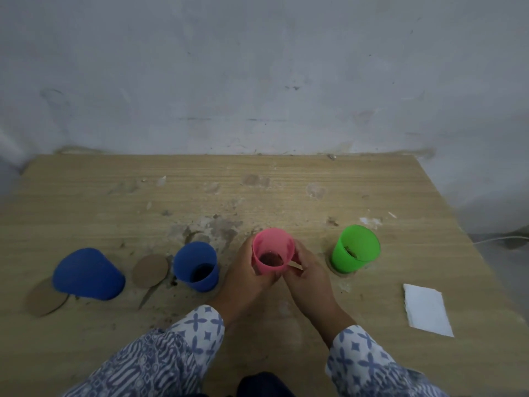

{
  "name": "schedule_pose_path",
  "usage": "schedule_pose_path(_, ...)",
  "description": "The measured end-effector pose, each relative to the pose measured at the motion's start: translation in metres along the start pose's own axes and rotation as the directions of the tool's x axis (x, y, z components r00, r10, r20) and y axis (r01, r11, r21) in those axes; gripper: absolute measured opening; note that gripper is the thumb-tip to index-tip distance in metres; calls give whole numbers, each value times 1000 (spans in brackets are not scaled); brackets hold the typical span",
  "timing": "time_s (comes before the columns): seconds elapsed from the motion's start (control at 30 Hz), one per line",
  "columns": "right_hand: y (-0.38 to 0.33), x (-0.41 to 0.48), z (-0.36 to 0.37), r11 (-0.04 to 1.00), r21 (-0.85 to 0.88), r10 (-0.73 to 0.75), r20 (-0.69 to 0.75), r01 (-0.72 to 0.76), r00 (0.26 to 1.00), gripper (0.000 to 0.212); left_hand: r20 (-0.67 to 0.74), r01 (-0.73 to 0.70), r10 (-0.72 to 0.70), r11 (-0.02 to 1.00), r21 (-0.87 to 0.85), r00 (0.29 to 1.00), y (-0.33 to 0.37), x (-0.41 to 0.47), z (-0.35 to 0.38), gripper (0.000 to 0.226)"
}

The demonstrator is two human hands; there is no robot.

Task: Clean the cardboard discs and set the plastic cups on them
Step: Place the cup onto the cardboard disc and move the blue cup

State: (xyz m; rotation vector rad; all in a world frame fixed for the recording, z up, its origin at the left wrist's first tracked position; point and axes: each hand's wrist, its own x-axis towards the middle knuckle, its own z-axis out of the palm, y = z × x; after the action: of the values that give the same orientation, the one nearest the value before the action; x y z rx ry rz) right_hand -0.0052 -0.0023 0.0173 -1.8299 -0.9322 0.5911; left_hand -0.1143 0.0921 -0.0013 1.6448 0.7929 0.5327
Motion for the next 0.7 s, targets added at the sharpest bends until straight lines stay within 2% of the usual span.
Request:
schedule_pose_path(0.23, 5, 6, 8, 999, -33, -11, 37, 13, 999, 52, -27, 11, -11, 1000, 3, 1000, -6, 1, -3, 81)
schedule_pose_path(0.4, 5, 7, 8, 1000, 18, 5, 55, -6, 998, 52, -25, 26, -25, 999, 23, 999, -8, 1, -3, 85)
schedule_pose_path(0.7, 5, 6, 9, 1000, -8, -1, 40, 2, 999, 51, -39, 44, -42, 997, 61, 998, -9, 0, -1, 86)
